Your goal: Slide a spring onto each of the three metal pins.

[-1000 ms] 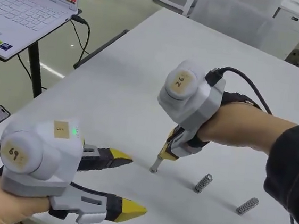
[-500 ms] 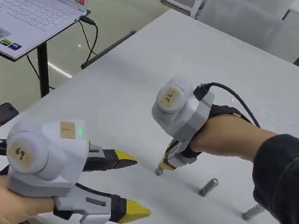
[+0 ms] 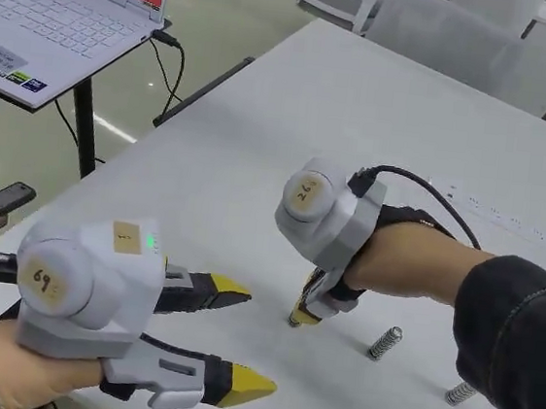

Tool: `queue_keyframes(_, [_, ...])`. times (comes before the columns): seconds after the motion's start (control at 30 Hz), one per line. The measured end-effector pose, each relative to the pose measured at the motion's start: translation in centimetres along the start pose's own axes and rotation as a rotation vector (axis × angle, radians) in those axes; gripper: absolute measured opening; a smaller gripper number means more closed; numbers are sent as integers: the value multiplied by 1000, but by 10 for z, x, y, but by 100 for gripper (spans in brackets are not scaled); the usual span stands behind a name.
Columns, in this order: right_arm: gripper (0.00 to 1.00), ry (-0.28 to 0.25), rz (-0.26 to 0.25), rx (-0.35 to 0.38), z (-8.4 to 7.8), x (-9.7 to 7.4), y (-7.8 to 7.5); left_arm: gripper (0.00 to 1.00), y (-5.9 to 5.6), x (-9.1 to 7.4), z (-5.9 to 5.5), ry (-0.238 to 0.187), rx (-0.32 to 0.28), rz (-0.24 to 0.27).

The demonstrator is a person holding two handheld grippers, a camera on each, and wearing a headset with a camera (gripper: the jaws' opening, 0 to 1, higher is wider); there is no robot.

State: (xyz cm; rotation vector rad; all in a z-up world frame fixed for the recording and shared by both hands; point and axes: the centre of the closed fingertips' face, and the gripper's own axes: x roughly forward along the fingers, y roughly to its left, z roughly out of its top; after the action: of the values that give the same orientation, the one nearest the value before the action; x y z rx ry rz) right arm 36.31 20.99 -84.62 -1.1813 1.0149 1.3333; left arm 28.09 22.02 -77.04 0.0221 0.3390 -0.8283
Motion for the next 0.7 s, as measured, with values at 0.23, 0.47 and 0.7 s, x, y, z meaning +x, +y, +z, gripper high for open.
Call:
queue_keyframes(0.23, [16,-12,-3,1,-1,-4,2,48,0,-2,1,5,6,2])
queue_keyframes(0.47, [19,-62,-48,16,-2,-25,-3,48,-1,0,6,13,25,-3])
queue_keyframes(0.7, [23,-131,-108,43,-5,-53,-5,50,-3,0,18,14,53,-6])
